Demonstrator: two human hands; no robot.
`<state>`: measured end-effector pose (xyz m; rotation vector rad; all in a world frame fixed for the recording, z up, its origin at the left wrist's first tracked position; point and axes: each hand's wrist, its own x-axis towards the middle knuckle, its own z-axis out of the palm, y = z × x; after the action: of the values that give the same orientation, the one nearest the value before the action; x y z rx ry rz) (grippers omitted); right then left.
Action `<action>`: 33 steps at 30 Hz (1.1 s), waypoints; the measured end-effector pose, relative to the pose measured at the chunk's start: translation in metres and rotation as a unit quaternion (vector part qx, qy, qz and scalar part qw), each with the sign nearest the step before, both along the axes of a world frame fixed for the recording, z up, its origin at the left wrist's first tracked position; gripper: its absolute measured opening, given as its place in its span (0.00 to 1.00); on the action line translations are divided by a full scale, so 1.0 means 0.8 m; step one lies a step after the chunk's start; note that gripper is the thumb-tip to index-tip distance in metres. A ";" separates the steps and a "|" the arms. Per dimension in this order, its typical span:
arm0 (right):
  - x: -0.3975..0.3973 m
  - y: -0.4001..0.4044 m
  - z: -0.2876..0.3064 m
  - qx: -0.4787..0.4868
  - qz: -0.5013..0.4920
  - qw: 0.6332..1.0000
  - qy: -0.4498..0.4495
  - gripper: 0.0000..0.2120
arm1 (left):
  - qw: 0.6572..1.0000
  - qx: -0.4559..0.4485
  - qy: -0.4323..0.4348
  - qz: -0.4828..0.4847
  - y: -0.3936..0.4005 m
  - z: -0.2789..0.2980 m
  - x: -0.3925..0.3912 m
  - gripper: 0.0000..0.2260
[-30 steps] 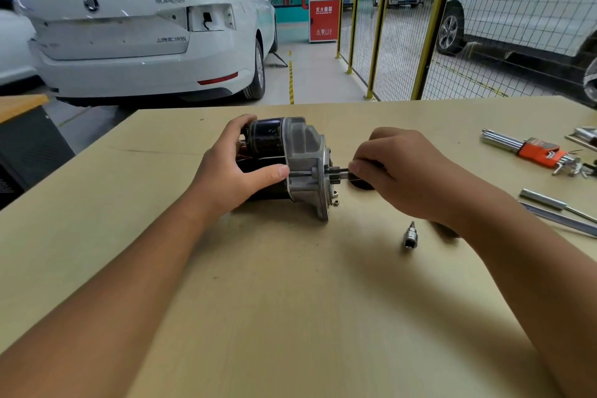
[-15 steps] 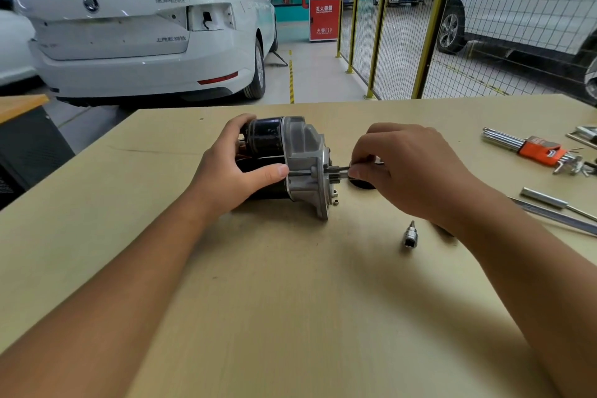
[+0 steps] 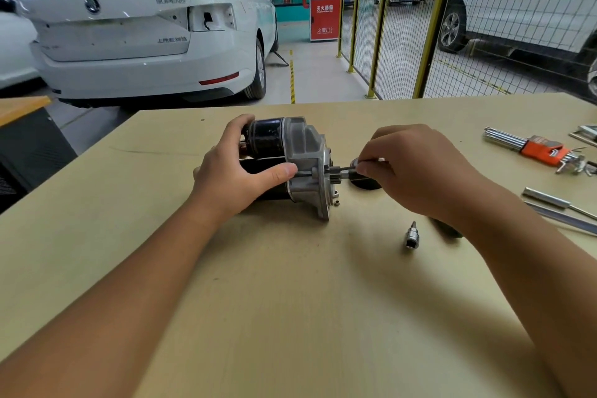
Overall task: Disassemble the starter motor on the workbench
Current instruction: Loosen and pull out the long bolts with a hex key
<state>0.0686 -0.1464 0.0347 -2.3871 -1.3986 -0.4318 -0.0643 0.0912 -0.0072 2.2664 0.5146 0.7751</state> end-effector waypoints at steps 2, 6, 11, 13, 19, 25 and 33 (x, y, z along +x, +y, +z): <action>-0.001 -0.001 0.001 0.013 -0.007 1.000 -0.007 0.06 | 1.000 0.009 0.006 0.019 -0.005 0.000 0.000 0.50; 0.000 0.002 -0.003 0.027 0.008 0.999 0.029 0.02 | 0.999 0.013 0.006 0.029 -0.011 0.002 0.000 0.50; 0.004 0.004 -0.007 0.035 0.049 0.996 0.061 0.03 | 1.000 -0.010 -0.004 0.012 -0.010 0.004 -0.001 0.51; 0.007 0.004 -0.009 0.027 0.058 0.996 0.058 0.08 | 1.000 -0.012 -0.007 0.011 -0.009 0.004 -0.001 0.51; 0.007 -0.002 -0.010 0.012 0.057 0.998 0.027 0.05 | 1.000 -0.008 0.006 0.025 -0.010 0.003 -0.001 0.48; 0.003 0.003 -0.009 0.070 0.067 0.994 0.041 0.06 | 1.000 -0.016 0.002 0.014 -0.012 0.006 -0.001 0.50; 0.004 0.010 -0.016 0.017 0.075 0.993 0.085 0.10 | 1.000 -0.016 -0.002 0.012 -0.011 0.004 -0.002 0.49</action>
<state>0.0715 -0.1385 0.0222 -2.2150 -1.4662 -0.2072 -0.0657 0.0821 -0.0038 2.2319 0.5486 0.7782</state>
